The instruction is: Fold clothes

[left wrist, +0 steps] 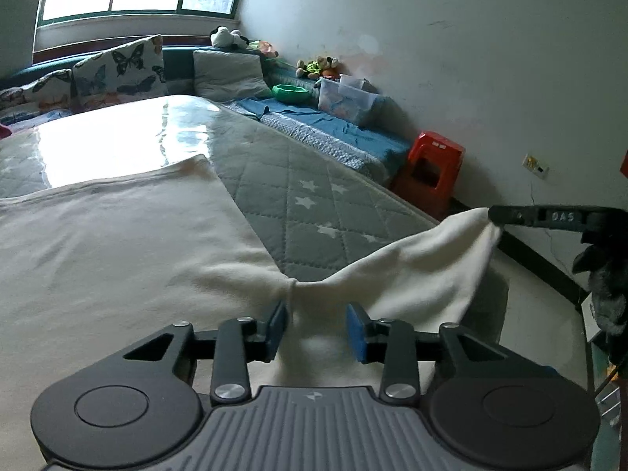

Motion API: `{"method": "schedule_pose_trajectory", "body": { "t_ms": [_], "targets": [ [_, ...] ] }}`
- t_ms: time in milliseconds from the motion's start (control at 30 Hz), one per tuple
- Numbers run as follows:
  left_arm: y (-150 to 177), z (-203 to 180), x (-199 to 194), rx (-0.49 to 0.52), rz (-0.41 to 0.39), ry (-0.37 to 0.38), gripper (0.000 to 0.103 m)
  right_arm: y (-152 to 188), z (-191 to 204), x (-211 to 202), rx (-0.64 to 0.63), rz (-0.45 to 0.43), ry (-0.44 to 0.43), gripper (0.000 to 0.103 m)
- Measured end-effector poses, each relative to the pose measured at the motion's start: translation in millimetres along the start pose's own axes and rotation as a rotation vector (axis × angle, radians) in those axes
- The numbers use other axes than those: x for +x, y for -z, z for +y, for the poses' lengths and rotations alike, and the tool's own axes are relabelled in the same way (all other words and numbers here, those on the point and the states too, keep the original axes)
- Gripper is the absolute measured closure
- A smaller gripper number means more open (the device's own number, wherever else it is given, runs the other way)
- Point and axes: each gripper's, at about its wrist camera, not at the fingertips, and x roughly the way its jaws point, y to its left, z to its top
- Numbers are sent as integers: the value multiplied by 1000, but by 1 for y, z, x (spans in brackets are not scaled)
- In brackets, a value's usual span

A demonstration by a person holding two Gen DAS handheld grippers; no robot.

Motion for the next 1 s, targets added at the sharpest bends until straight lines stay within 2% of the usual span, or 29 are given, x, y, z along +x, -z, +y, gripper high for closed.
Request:
{"method": "schedule_pose_trajectory", "body": {
  "t_ms": [233, 600, 767, 1000],
  "targets": [
    [1, 7, -29, -28, -52, 23, 64, -23, 25, -29, -51, -69, -47, 99],
    [35, 40, -88, -73, -73, -39, 60, -71, 130, -64, -272, -160, -254, 99],
    [49, 50, -112, -99, -104, -60, 55, -75, 199, -57, -396, -149, -382, 99],
    [69, 73, -141, -176, -135, -127, 55, -43, 302, -26, -543, -38, -585, 99]
  ]
}}
